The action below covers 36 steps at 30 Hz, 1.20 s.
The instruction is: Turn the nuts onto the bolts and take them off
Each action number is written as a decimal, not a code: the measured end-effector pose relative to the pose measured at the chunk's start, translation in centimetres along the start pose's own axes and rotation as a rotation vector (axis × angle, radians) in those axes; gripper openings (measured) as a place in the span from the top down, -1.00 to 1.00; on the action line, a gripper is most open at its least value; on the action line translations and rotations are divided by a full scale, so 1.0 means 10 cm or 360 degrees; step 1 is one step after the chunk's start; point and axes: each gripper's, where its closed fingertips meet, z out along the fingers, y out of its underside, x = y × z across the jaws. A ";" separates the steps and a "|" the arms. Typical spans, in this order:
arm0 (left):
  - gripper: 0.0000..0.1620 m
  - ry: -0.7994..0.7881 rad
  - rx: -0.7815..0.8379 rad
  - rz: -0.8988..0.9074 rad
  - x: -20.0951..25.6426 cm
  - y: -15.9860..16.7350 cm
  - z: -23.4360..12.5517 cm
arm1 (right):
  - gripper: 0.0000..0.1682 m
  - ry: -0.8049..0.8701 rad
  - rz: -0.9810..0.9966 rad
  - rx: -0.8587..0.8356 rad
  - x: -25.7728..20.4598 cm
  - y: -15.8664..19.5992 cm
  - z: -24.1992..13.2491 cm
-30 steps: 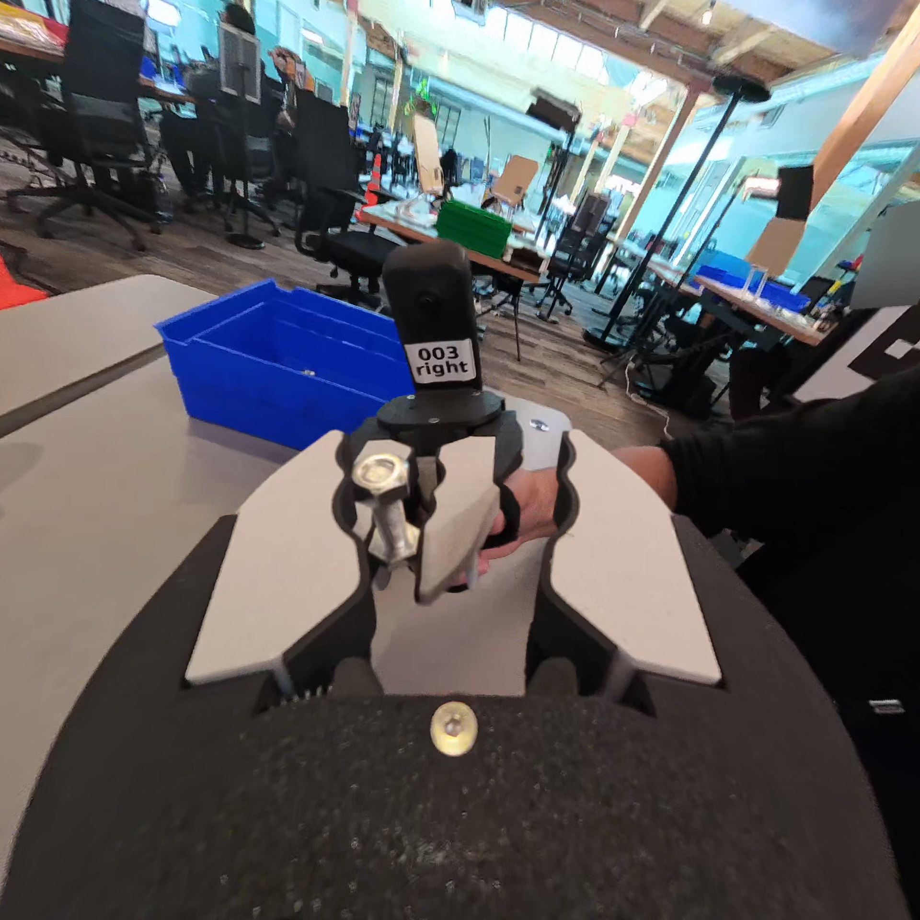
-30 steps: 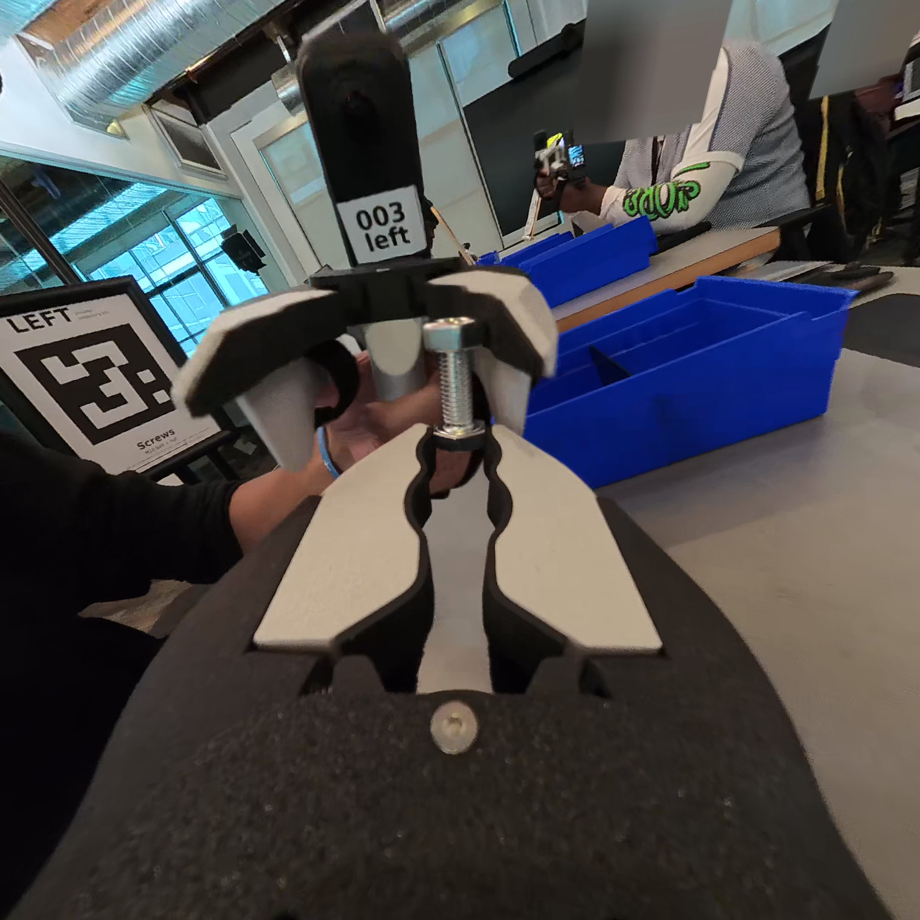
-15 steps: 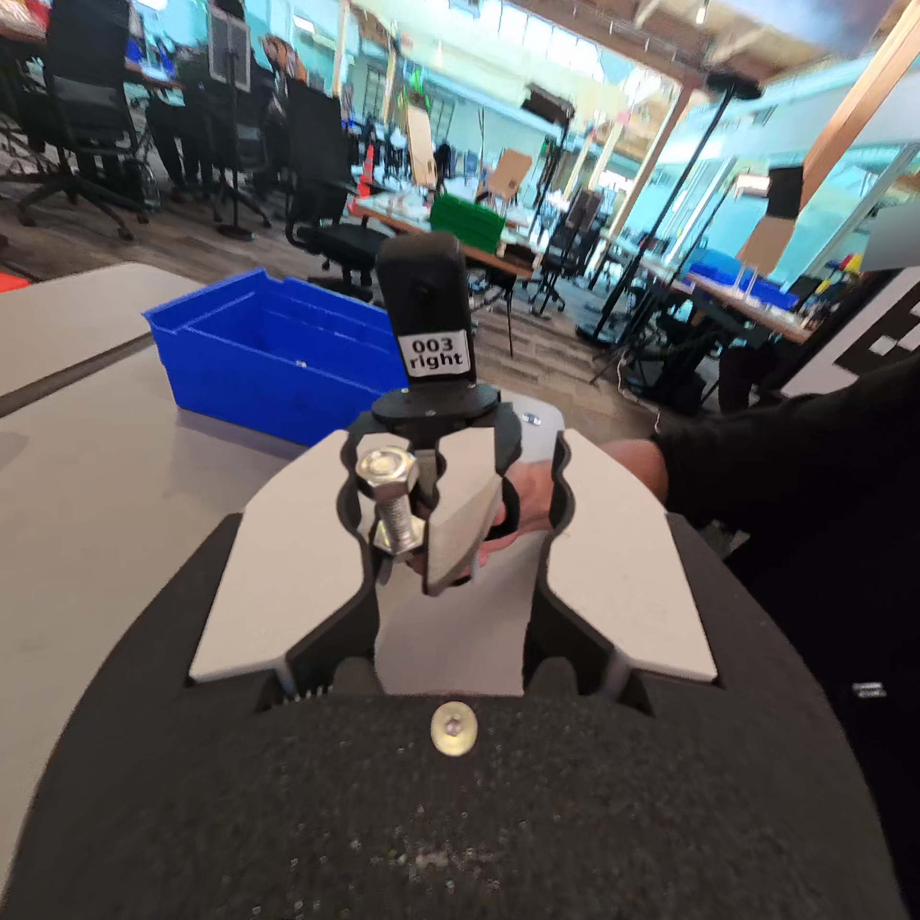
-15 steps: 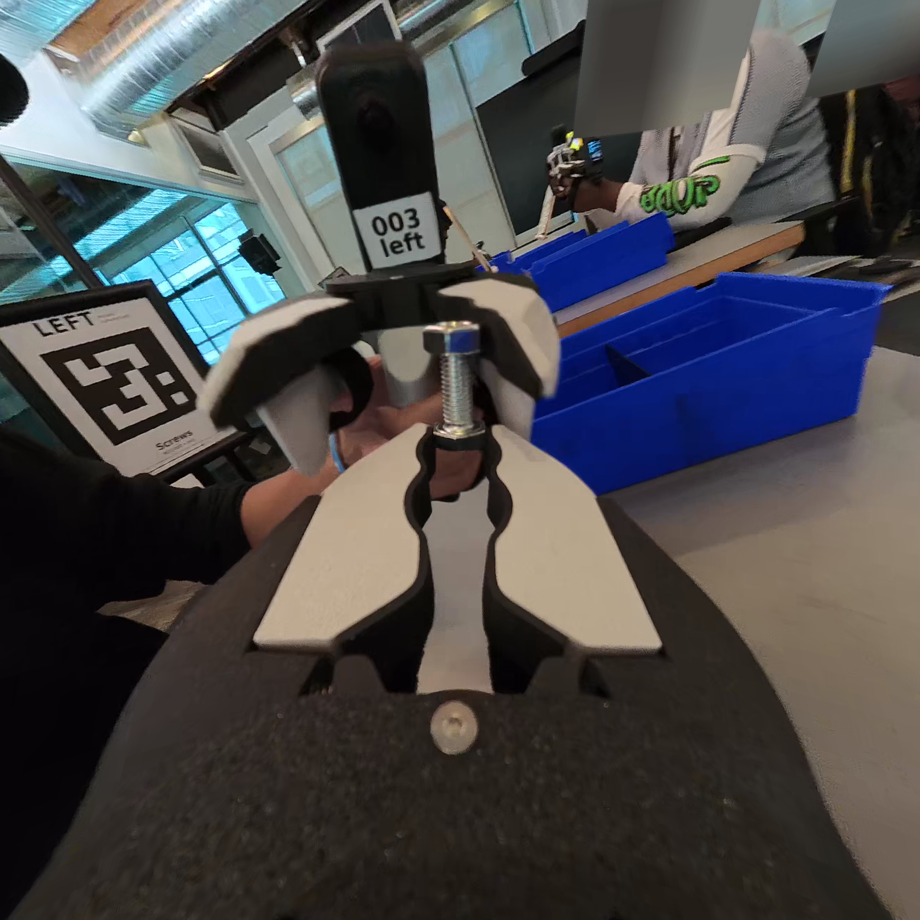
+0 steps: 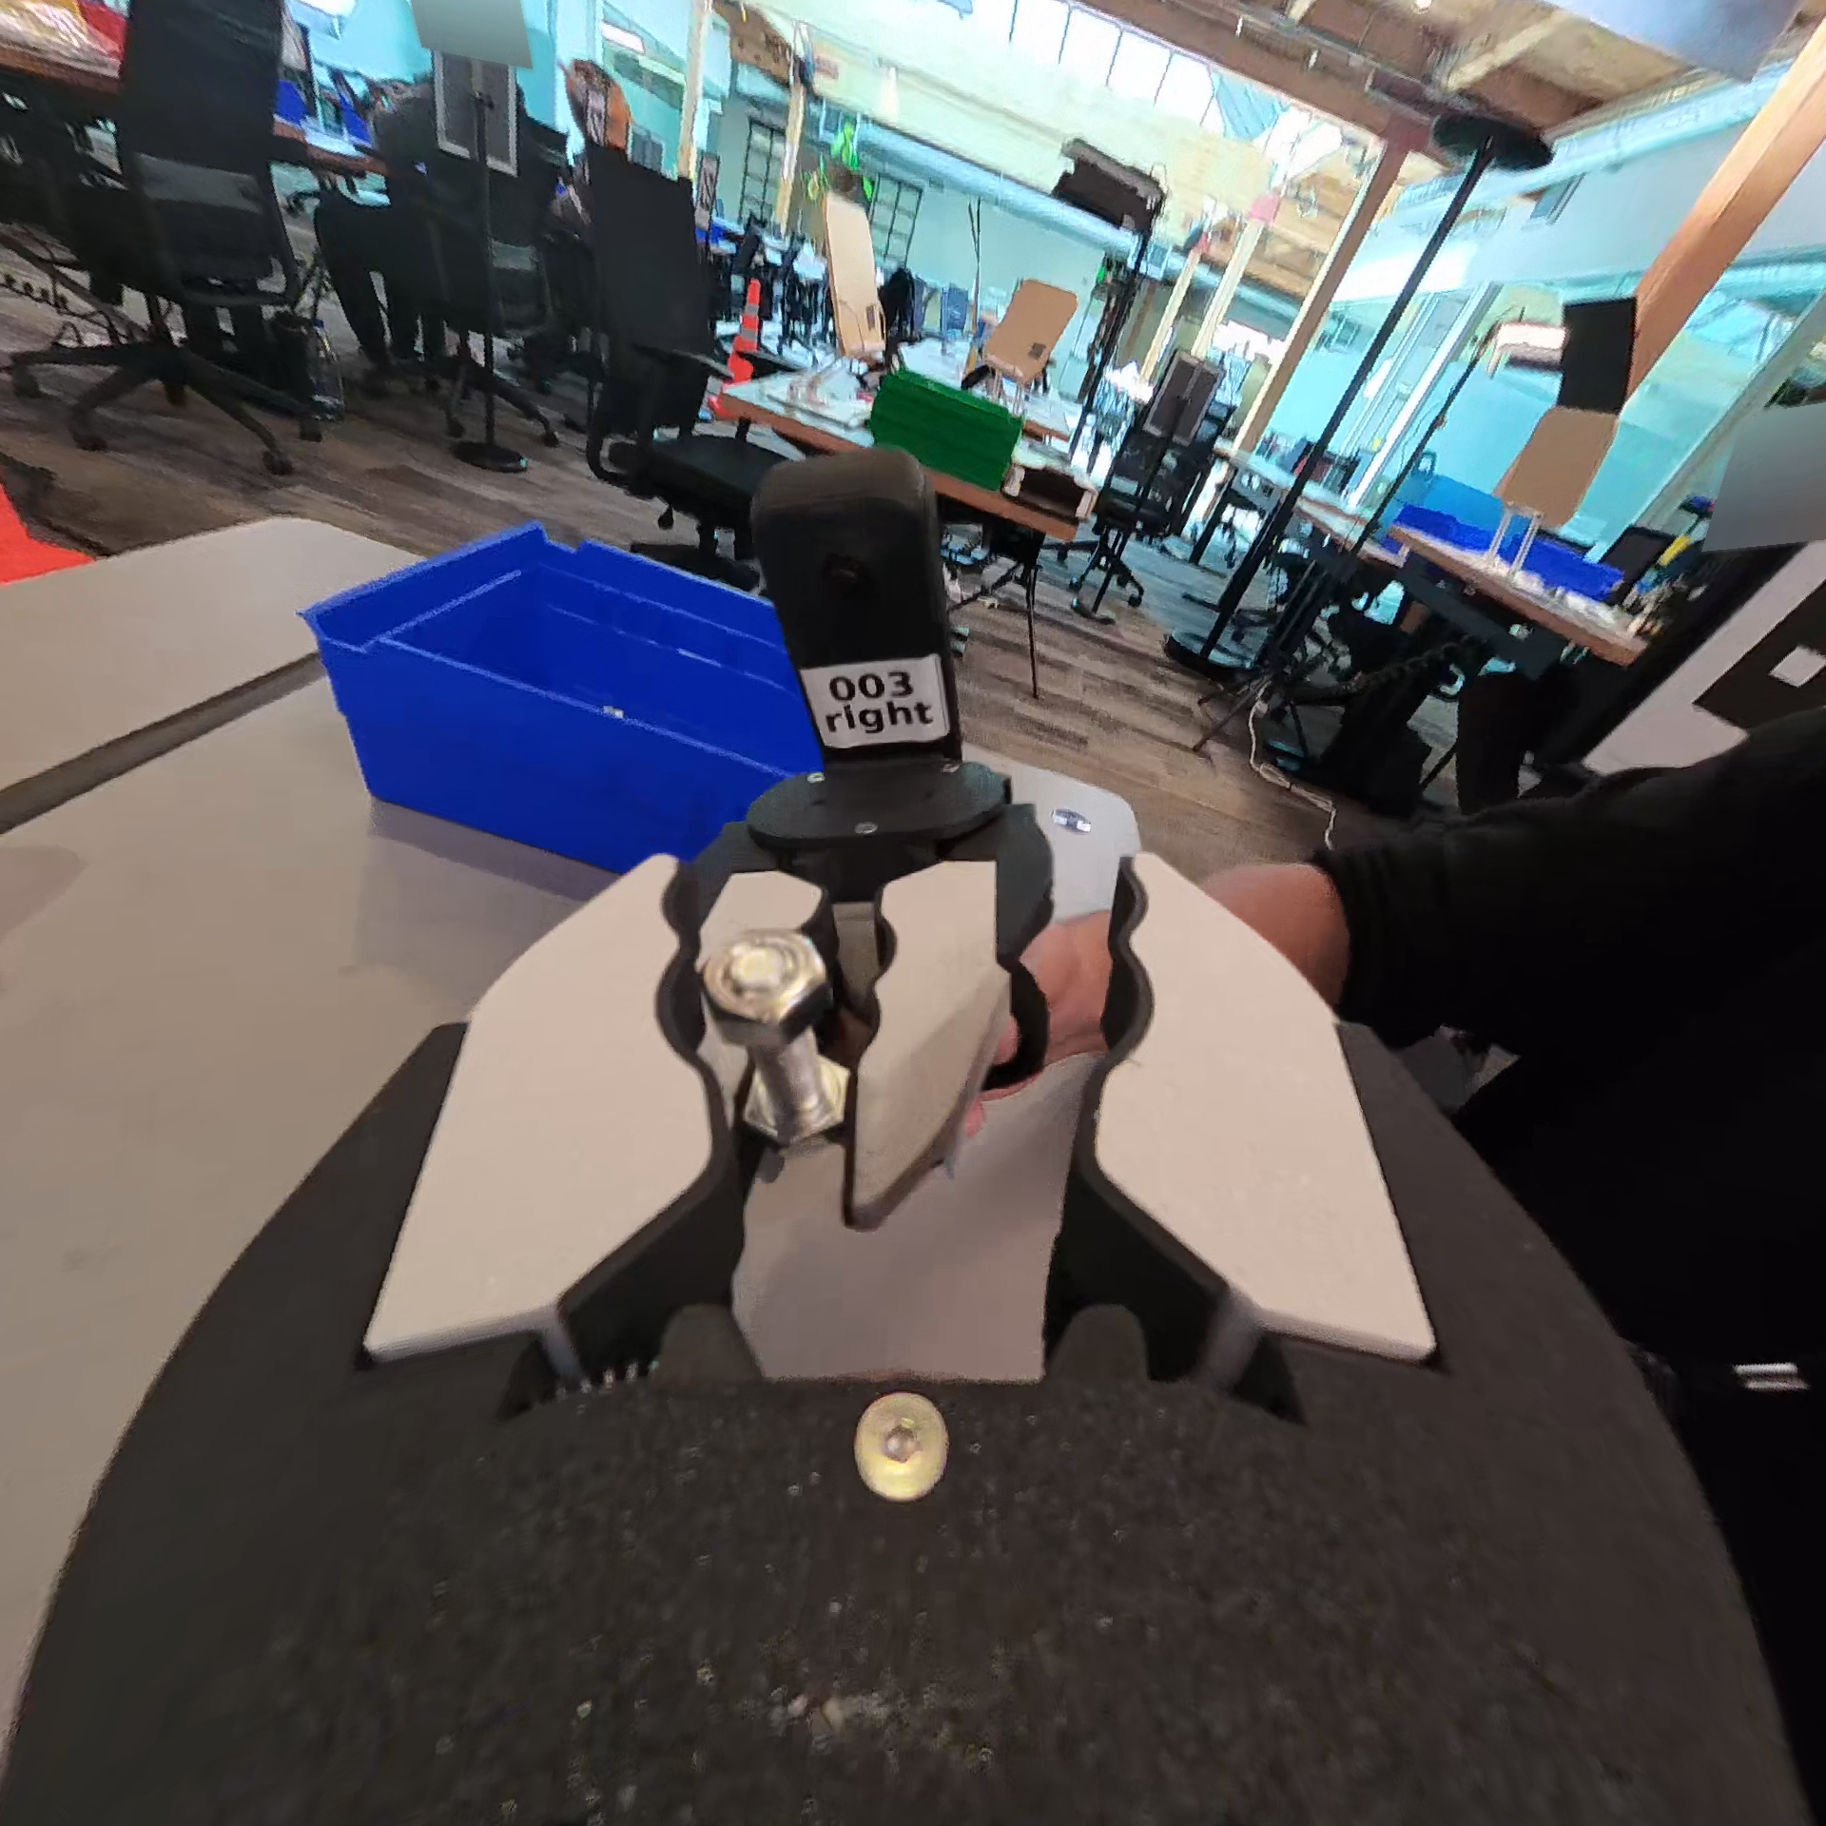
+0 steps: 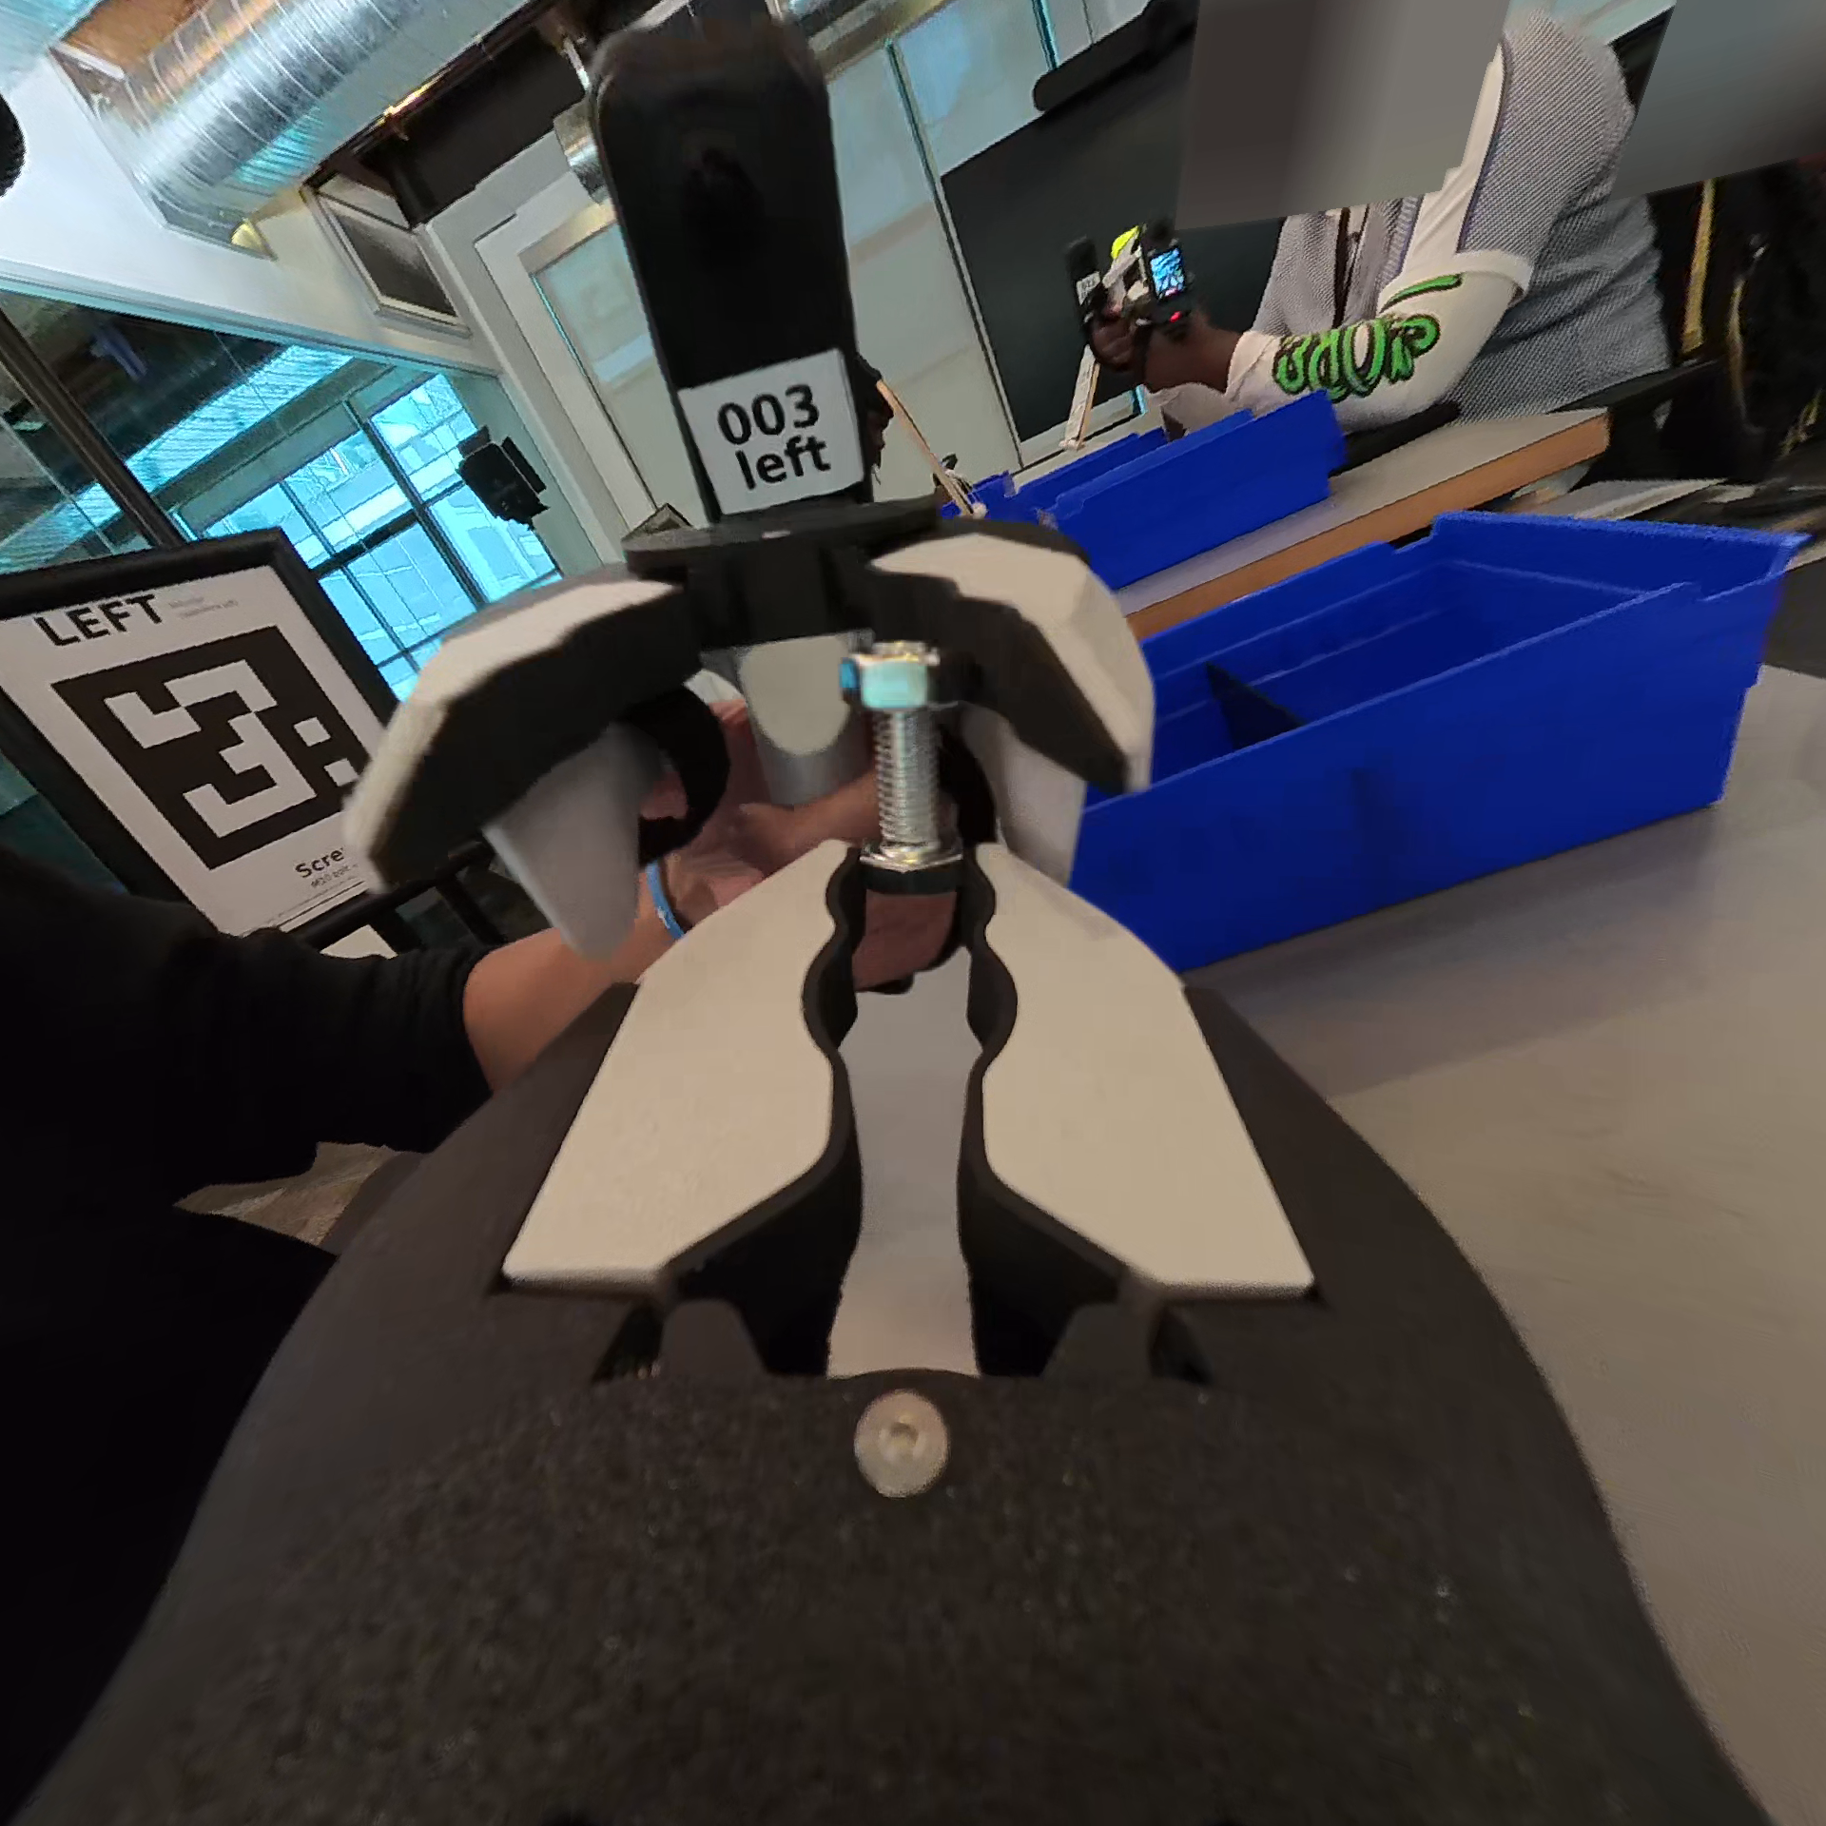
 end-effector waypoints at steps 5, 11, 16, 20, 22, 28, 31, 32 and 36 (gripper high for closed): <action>0.05 -0.0061 0.0103 -0.0057 -0.16 -0.12 -0.27 | 0.78 0.0041 -0.0002 0.0032 0.06 -0.05 -0.10; 0.12 0.0006 0.0083 -0.0046 -0.06 -0.09 -0.21 | 0.78 0.0081 0.0008 0.0046 0.15 -0.08 -0.13; 0.00 0.0042 0.0006 -0.0051 -0.01 0.02 0.02 | 0.78 0.0004 0.0000 -0.0001 0.00 0.01 0.02; 0.02 -0.0048 0.0090 -0.0062 -0.16 -0.09 -0.22 | 0.78 0.0051 0.0000 0.0024 0.08 -0.03 -0.08; 0.07 -0.0062 0.0116 -0.0055 -0.17 -0.13 -0.30 | 0.78 0.0082 0.0015 0.0049 0.15 -0.07 -0.14; -0.03 0.0028 0.0006 -0.0032 0.00 0.02 0.02 | 0.78 0.0038 -0.0017 -0.0006 0.05 0.00 0.00; 0.00 0.0034 -0.0041 -0.0003 0.01 0.06 0.04 | 0.78 0.0001 -0.0007 -0.0008 -0.02 0.02 0.05; 0.00 0.0007 -0.0023 0.0003 -0.02 0.03 -0.02 | 0.78 0.0012 -0.0005 -0.0006 -0.01 0.01 0.03; 0.04 -0.0096 0.0059 -0.0010 -0.17 -0.10 -0.30 | 0.78 0.0091 0.0006 0.0035 0.14 -0.06 -0.11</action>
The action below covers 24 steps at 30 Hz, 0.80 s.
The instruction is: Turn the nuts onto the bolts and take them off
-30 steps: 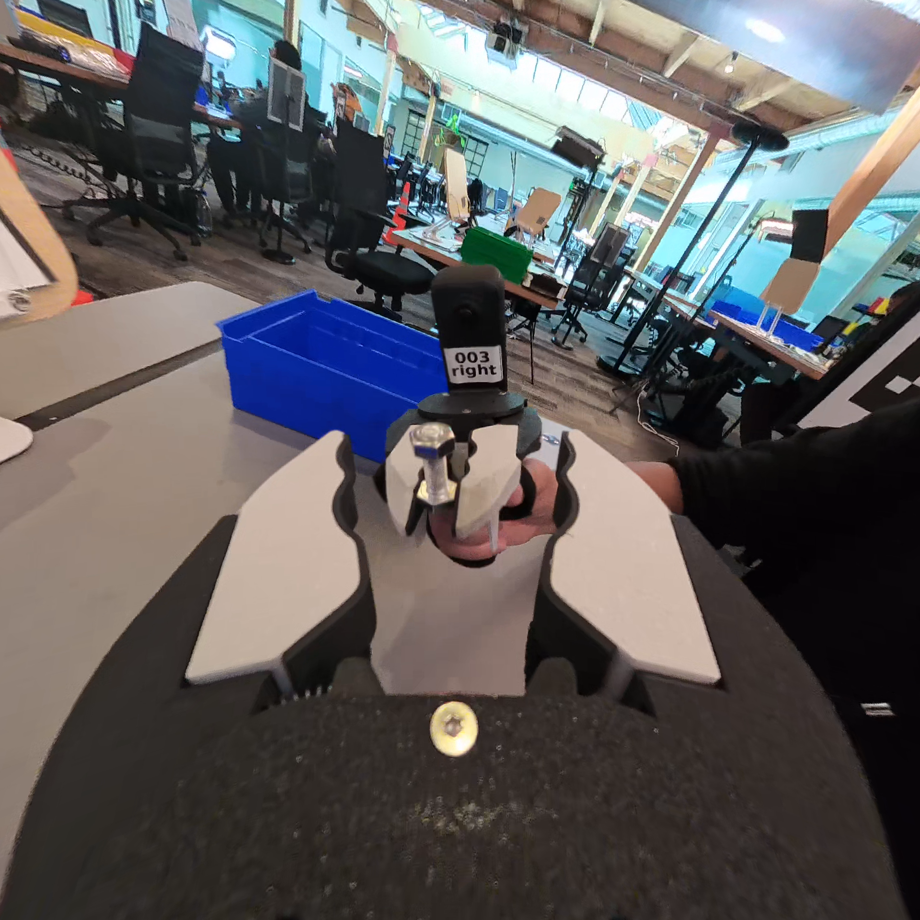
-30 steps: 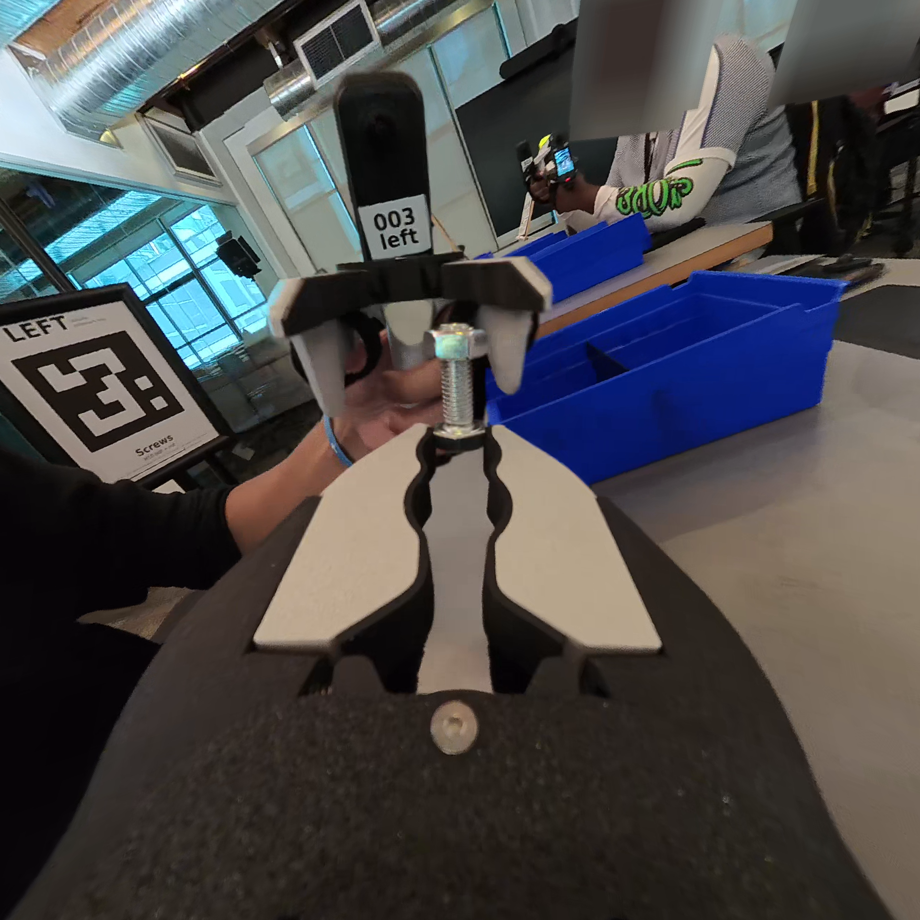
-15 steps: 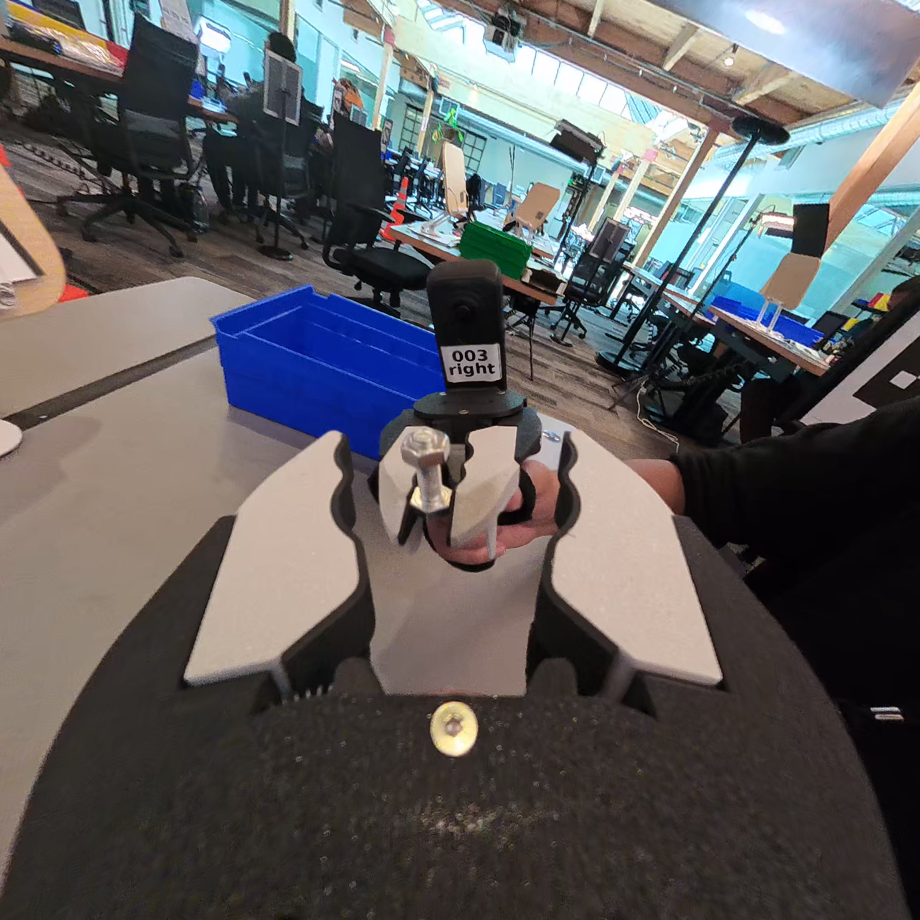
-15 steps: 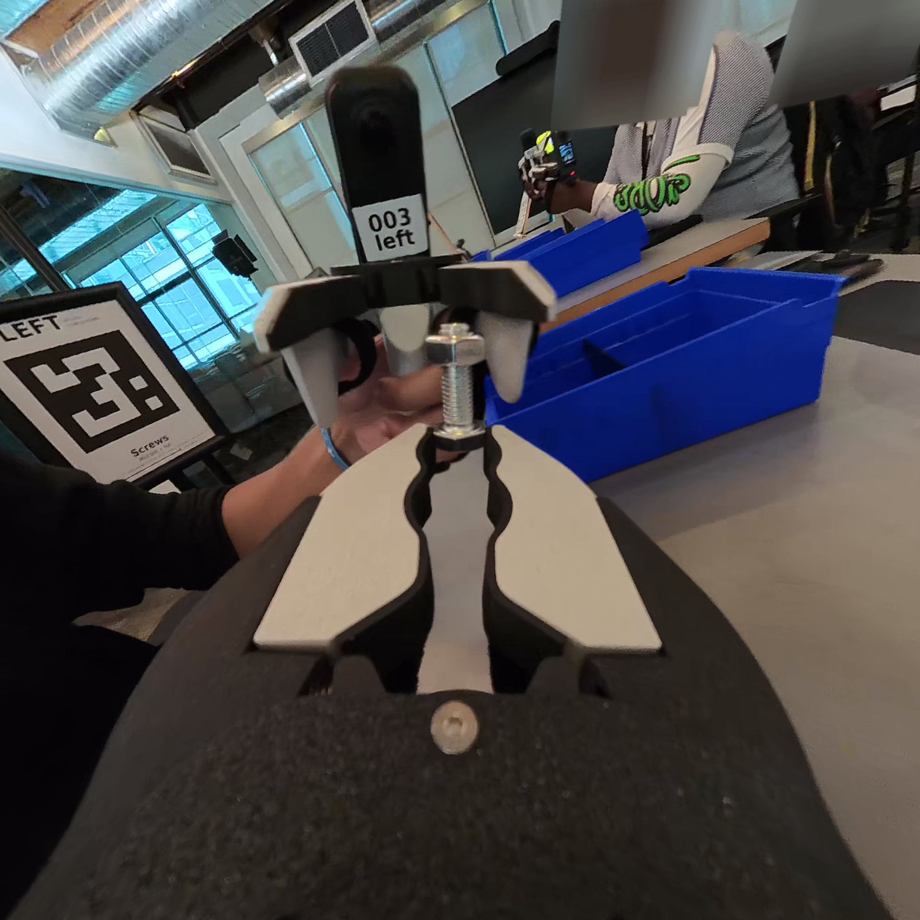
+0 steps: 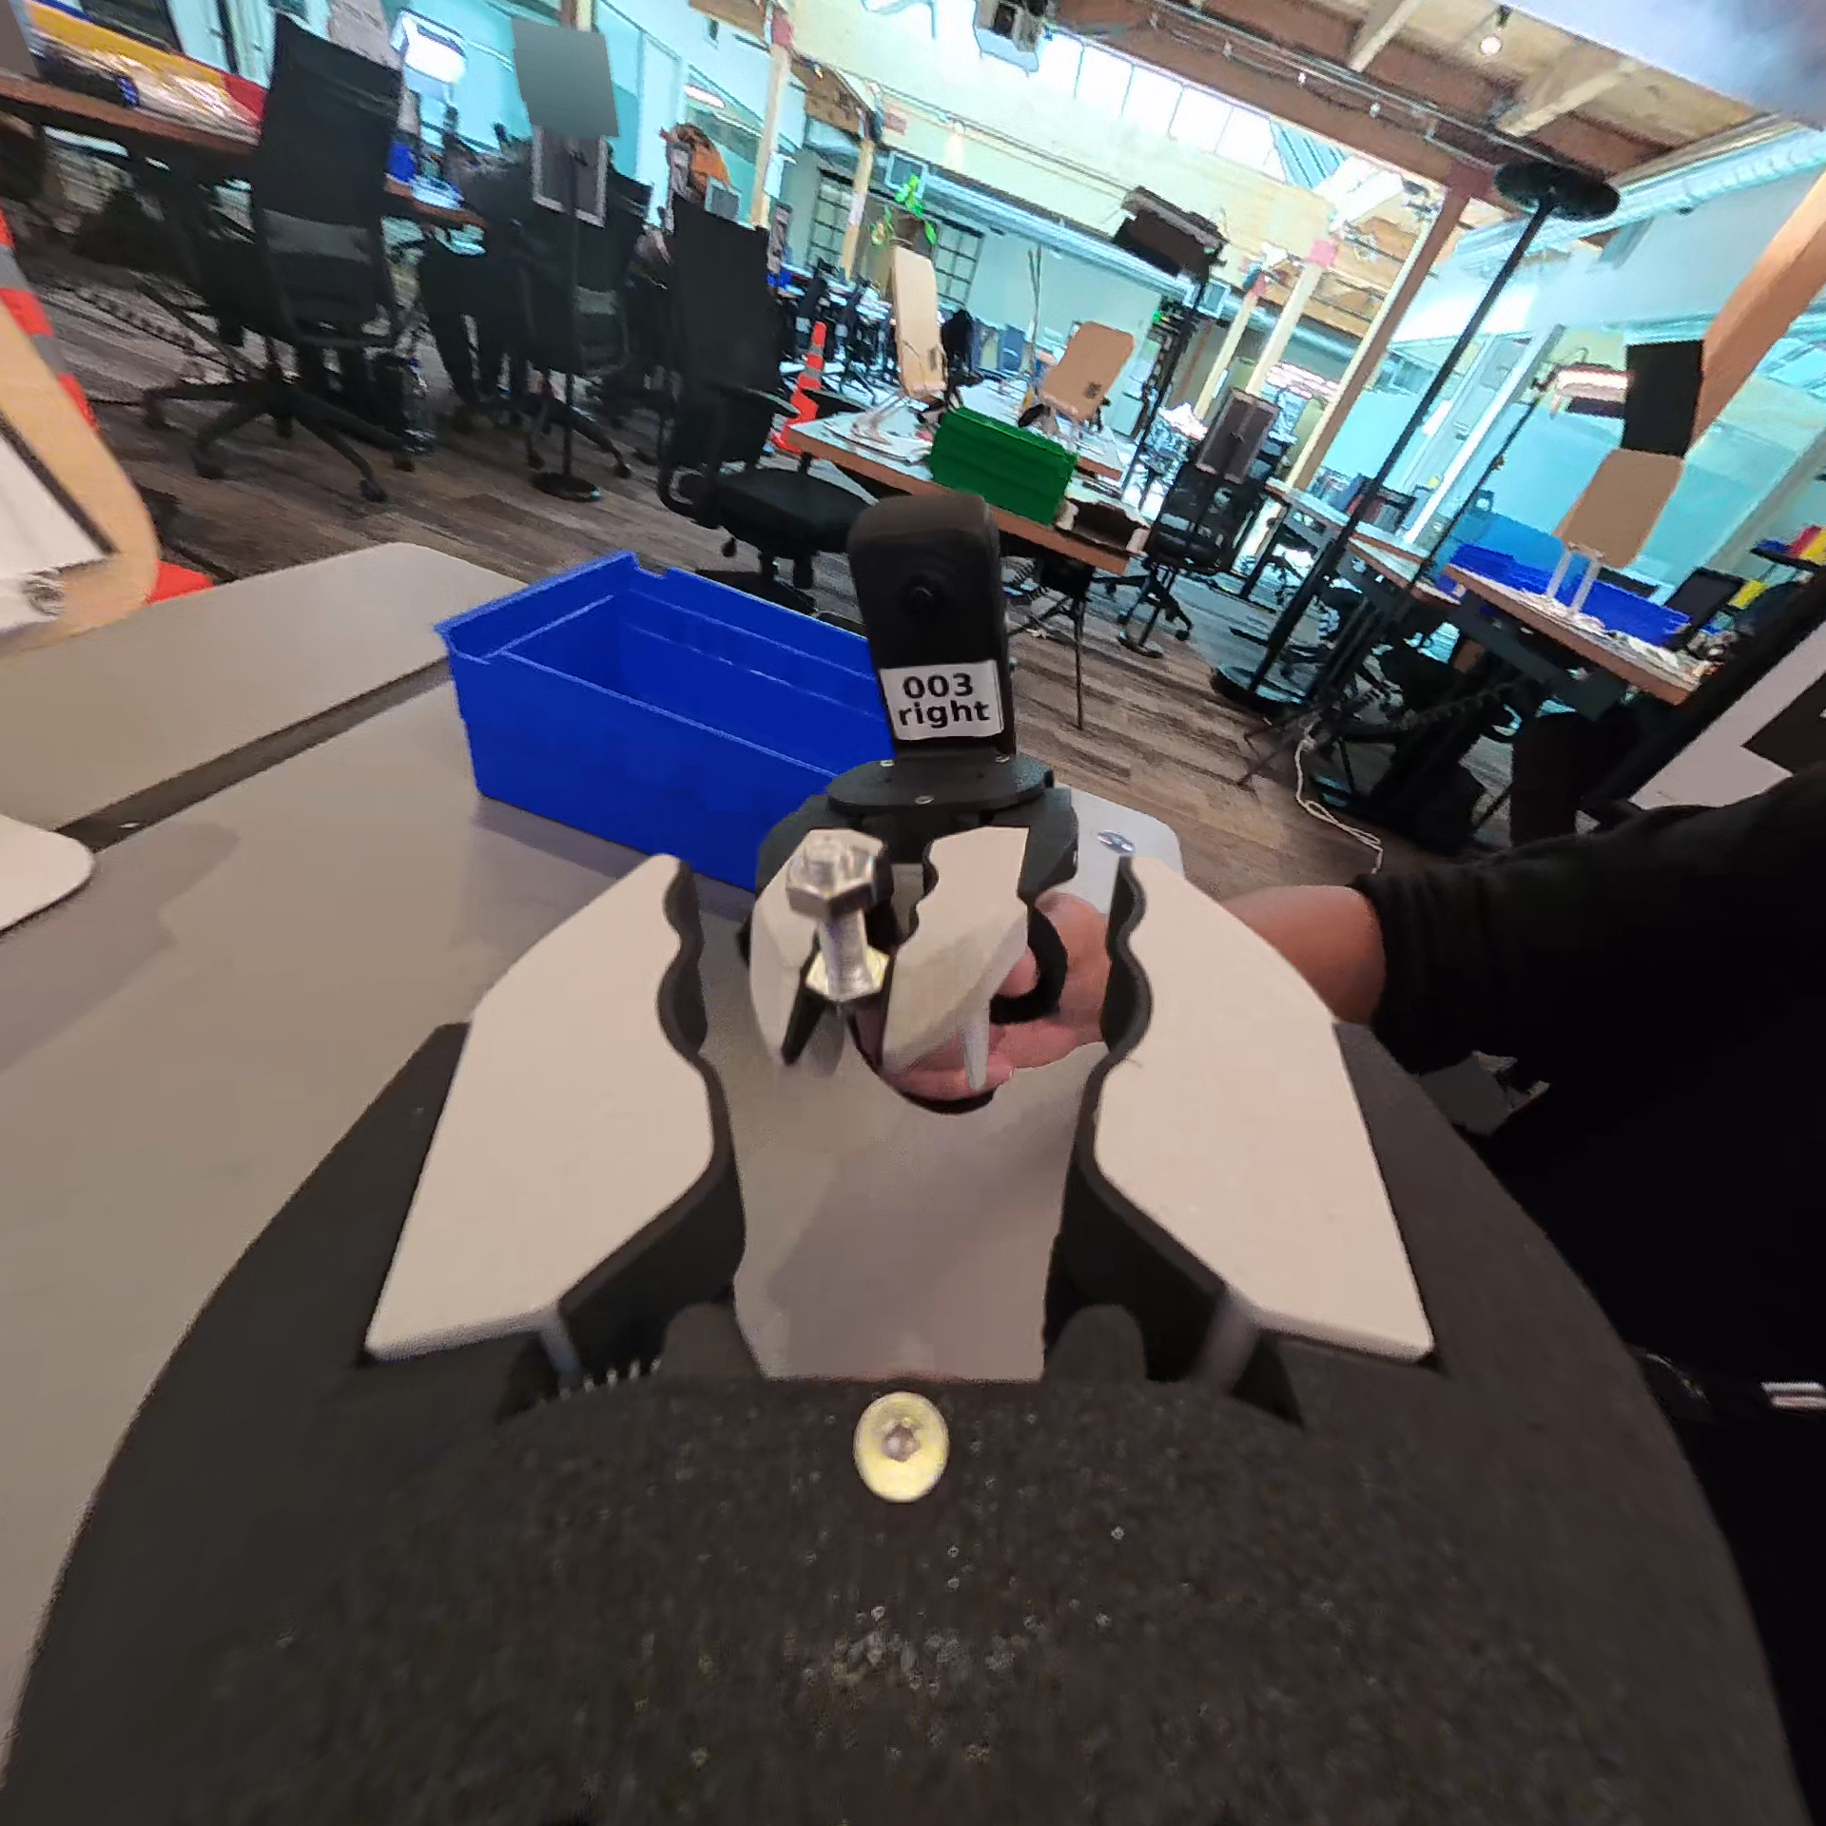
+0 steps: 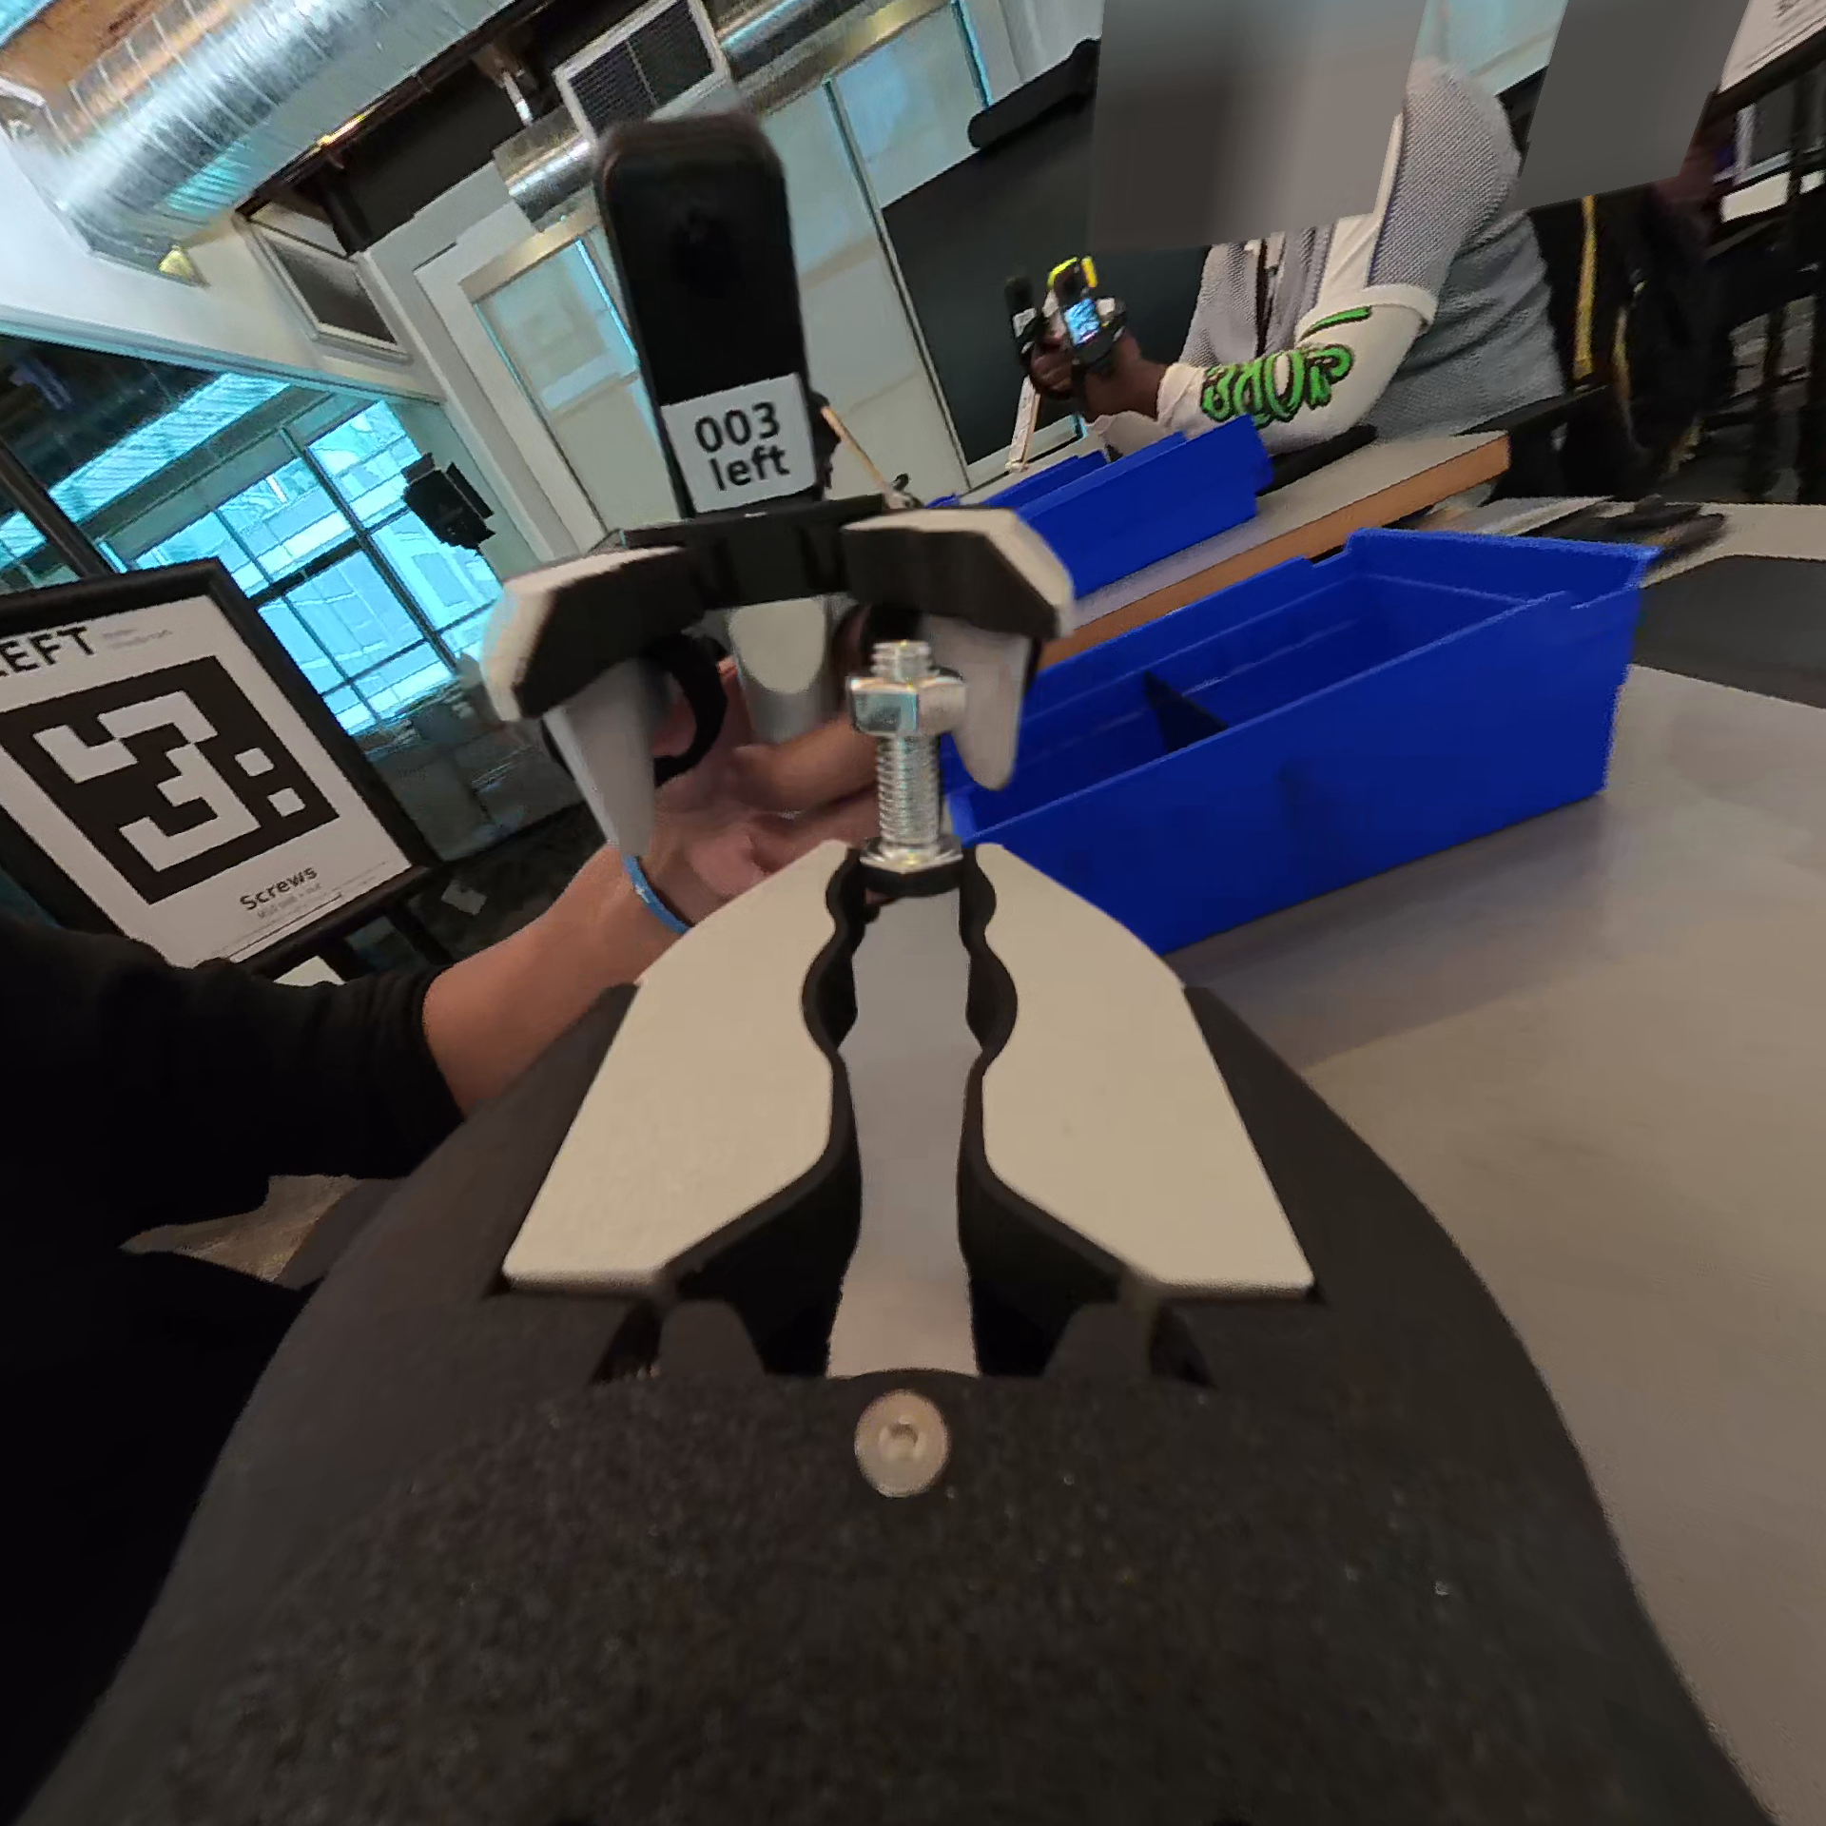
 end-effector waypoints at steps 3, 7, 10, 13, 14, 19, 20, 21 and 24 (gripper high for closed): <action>0.11 0.0071 0.0031 -0.0023 0.07 -0.01 0.01 | 0.79 0.0032 -0.0007 -0.0002 0.06 -0.01 -0.02; -0.11 0.0139 0.0017 -0.0050 0.19 0.04 0.22 | 0.78 -0.0001 -0.0028 -0.0037 -0.02 0.04 0.06; -0.05 0.0115 -0.0041 -0.0010 0.17 0.08 0.24 | 0.78 -0.0041 -0.0022 -0.0041 -0.11 0.04 0.10; -0.04 0.0035 0.0020 -0.0014 0.05 -0.01 0.07 | 0.78 -0.0011 -0.0025 -0.0016 -0.06 -0.01 0.03; -0.03 0.0016 0.0032 -0.0027 0.00 -0.02 0.02 | 0.78 0.0003 -0.0019 -0.0001 -0.02 -0.03 0.00; 0.05 0.0078 -0.0032 -0.0028 0.07 0.09 0.10 | 0.79 0.0031 -0.0007 0.0003 0.05 -0.05 -0.04; 0.03 0.0109 -0.0037 -0.0032 0.12 0.11 0.16 | 0.79 0.0022 -0.0009 -0.0009 0.03 -0.03 -0.01; -0.02 0.0110 -0.0039 -0.0025 0.14 0.12 0.22 | 0.78 0.0011 -0.0017 -0.0018 0.00 -0.01 0.01; -0.02 0.0088 -0.0096 0.0021 0.13 0.17 0.26 | 0.78 -0.0027 -0.0020 -0.0039 -0.07 0.03 0.06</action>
